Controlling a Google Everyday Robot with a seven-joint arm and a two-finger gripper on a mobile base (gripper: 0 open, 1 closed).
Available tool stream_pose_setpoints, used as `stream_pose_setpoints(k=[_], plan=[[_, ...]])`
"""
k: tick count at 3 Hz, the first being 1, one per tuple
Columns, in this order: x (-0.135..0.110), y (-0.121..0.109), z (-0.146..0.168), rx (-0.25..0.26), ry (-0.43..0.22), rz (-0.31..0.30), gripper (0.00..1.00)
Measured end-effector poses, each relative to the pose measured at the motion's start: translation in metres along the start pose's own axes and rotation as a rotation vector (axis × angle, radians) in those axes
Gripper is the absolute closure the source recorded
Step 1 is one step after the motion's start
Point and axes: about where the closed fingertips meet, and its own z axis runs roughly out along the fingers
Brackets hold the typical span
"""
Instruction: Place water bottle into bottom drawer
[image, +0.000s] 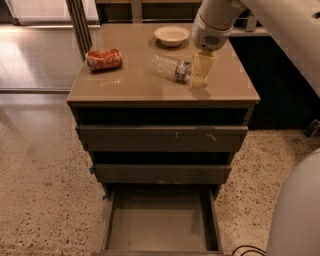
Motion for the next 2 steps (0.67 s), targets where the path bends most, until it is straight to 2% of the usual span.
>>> stream_pose_setpoints(k=[1,2], plan=[[0.000,0.000,0.000,0.000,0.000,0.000,0.00],[-0.003,-0.012,0.013,0.011,-0.021,0.015,0.00]])
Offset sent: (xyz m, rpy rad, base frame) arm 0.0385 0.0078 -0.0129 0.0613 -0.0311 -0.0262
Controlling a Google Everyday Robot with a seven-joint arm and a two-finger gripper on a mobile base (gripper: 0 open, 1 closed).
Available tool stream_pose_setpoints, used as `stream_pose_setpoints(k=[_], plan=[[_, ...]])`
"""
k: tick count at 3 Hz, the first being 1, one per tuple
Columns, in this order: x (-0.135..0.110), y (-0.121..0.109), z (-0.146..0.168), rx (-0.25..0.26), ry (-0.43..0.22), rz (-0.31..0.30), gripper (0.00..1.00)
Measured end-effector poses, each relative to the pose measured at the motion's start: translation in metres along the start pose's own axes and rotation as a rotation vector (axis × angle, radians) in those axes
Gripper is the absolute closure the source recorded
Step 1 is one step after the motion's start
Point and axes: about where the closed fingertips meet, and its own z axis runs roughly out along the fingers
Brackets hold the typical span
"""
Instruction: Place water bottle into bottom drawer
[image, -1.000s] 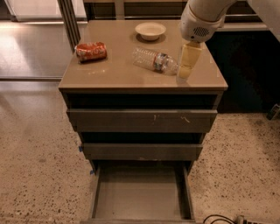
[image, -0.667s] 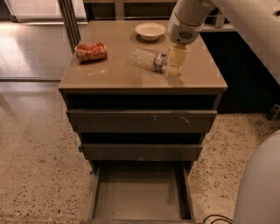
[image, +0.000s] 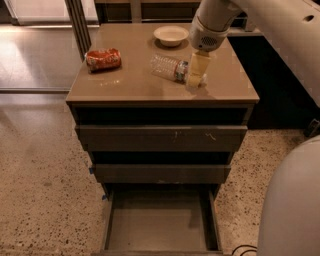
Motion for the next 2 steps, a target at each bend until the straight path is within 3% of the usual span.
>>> stream_pose_setpoints(k=[2], plan=[[-0.008,-0.046,0.039,-0.001,-0.067,0.035,0.00]])
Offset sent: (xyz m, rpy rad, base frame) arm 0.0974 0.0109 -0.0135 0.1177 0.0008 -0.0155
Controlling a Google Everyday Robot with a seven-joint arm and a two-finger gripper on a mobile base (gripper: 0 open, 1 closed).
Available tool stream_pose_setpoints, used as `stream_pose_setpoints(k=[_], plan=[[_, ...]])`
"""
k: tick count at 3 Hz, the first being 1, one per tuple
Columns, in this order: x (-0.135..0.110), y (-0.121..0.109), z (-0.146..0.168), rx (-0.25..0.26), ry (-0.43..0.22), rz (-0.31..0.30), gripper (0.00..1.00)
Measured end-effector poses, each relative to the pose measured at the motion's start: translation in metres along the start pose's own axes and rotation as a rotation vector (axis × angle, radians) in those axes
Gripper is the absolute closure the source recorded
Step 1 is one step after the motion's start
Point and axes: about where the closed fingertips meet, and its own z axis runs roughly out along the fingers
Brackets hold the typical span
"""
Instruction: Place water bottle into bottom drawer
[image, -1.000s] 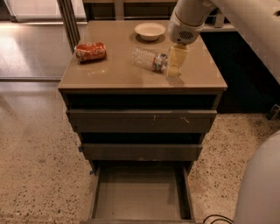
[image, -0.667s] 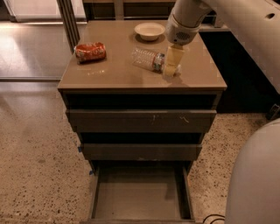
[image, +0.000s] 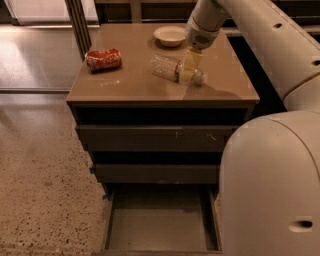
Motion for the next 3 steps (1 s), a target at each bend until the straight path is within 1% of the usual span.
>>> stream_pose_setpoints(k=[1,2,3], plan=[[-0.008,-0.004,0.021,-0.048,-0.004,-0.007,0.00],[-0.015,0.003,0.036,-0.102,-0.009,-0.012,0.00],[-0.019,0.021,0.045,-0.163,-0.012,-0.019,0.00]])
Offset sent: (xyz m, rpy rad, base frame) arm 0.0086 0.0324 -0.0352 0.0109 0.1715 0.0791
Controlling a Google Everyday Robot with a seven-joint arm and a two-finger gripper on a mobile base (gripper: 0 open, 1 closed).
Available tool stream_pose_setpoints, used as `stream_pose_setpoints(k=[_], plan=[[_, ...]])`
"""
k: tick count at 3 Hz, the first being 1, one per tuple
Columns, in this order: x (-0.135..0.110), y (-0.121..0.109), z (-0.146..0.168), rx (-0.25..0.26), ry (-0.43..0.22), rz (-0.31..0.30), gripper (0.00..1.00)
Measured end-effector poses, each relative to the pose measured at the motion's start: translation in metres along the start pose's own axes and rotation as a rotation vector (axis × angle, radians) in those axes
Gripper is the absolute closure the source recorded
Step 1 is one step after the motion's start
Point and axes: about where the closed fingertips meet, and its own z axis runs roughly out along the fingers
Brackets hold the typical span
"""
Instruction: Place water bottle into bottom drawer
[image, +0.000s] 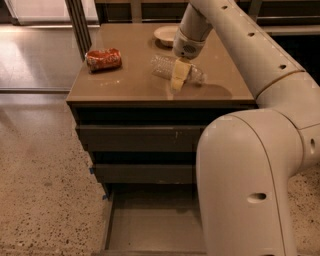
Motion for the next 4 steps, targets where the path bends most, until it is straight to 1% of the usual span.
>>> stream_pose_setpoints(k=[1,2,3,4], plan=[[-0.001,0.010,0.010,-0.020,0.018,0.014,0.00],[-0.008,0.015,0.019,-0.009,0.056,0.000,0.00],[-0.006,0.017,0.022,-0.014,0.061,0.000,0.00],[-0.006,0.017,0.022,-0.014,0.061,0.000,0.14]])
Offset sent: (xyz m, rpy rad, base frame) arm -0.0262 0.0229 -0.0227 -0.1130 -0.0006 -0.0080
